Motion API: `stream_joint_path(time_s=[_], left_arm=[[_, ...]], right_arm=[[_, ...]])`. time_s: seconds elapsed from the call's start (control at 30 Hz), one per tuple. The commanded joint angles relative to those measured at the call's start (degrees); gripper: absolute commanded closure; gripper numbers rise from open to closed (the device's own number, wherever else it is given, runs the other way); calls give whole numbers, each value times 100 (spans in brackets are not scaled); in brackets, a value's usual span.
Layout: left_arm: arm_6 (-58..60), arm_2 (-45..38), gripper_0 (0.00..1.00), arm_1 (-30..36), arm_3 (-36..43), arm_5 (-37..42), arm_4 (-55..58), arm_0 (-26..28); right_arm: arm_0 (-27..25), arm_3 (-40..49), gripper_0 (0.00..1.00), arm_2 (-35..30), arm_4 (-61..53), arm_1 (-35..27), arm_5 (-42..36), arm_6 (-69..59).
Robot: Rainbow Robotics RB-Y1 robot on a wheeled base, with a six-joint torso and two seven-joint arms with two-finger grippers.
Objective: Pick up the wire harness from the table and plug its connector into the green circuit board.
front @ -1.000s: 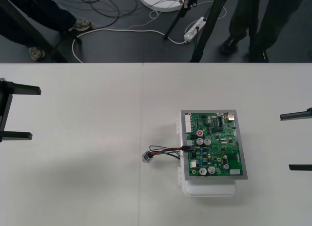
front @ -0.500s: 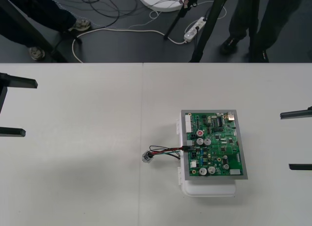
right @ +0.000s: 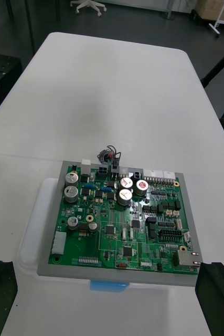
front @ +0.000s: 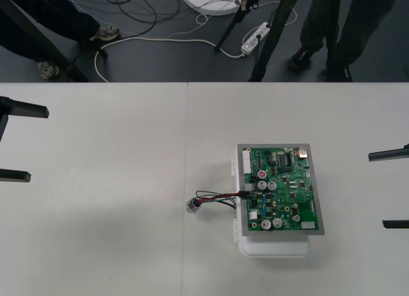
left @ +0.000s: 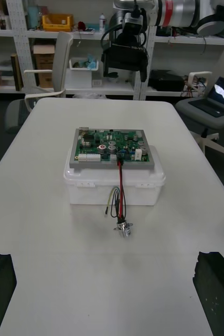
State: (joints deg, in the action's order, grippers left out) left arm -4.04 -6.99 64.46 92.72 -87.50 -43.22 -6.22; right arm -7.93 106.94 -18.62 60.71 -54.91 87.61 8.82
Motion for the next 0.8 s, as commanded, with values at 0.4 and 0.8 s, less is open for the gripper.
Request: stream_joint_path(time_s=[0.4,0.8], left_arm=[[386,-206,2,278,124,-250,-635,129],[430,-206,3,278,106,-250,-987,138]], right_arm=[[107,-200,0,-238,-86,-214,239,-170],[107,-200,0,-247,-182,-231,178,-1233]])
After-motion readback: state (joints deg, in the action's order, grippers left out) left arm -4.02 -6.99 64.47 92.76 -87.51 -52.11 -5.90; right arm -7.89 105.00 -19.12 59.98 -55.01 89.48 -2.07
